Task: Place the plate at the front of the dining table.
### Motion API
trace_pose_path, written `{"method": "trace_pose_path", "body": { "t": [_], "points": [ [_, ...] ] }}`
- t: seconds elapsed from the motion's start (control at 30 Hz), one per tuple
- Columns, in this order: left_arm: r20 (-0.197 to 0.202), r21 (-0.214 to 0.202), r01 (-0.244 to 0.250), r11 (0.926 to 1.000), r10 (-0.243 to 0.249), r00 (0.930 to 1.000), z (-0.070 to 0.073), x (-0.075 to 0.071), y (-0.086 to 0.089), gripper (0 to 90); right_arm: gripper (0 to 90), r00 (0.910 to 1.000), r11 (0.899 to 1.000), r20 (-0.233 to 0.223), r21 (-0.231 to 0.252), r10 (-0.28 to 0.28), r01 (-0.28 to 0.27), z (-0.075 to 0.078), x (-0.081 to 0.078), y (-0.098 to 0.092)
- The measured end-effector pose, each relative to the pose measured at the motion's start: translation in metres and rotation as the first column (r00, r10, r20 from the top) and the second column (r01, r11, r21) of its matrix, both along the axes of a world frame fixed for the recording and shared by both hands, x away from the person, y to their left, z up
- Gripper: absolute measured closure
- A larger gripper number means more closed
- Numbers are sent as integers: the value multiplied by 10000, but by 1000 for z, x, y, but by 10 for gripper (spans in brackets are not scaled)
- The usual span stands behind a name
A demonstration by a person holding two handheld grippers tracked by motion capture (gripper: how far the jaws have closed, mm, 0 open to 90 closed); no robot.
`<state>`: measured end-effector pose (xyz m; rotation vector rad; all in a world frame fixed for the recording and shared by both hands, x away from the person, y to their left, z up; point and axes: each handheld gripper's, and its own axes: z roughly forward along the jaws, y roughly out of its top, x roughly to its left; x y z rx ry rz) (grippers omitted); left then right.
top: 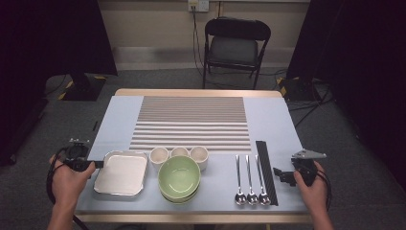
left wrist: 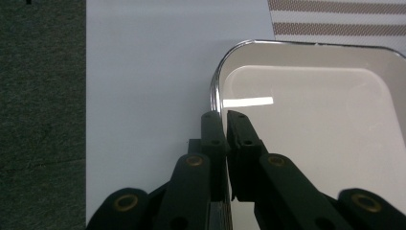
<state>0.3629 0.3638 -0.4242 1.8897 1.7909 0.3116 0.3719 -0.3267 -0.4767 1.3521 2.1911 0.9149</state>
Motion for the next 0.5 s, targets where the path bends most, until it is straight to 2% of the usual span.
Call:
{"method": "trace_pose_path", "body": {
  "t": [0.13, 0.27, 0.37, 0.5],
  "points": [
    [3, -100, -83, 9999, 83, 10000, 2, 0, 1, 887, 112, 10000, 10000, -4, 1, 0, 0, 0, 0, 0],
    [-5, -61, 102, 9999, -102, 9999, 1, 1, 2, 884, 112, 10000, 10000, -7, 6, 2, -2, 0, 0, 0],
    [-10, -88, -185, 9998, 185, 9998, -1, 3, -1, 882, 112, 10000, 10000, -19, 11, -4, 4, 0, 0, 0],
    [-26, -70, -260, 9996, 259, 9997, 0, 2, -1, 886, 113, 10000, 10000, -17, 0, 2, -2, 0, 0, 0]
  ]
}}
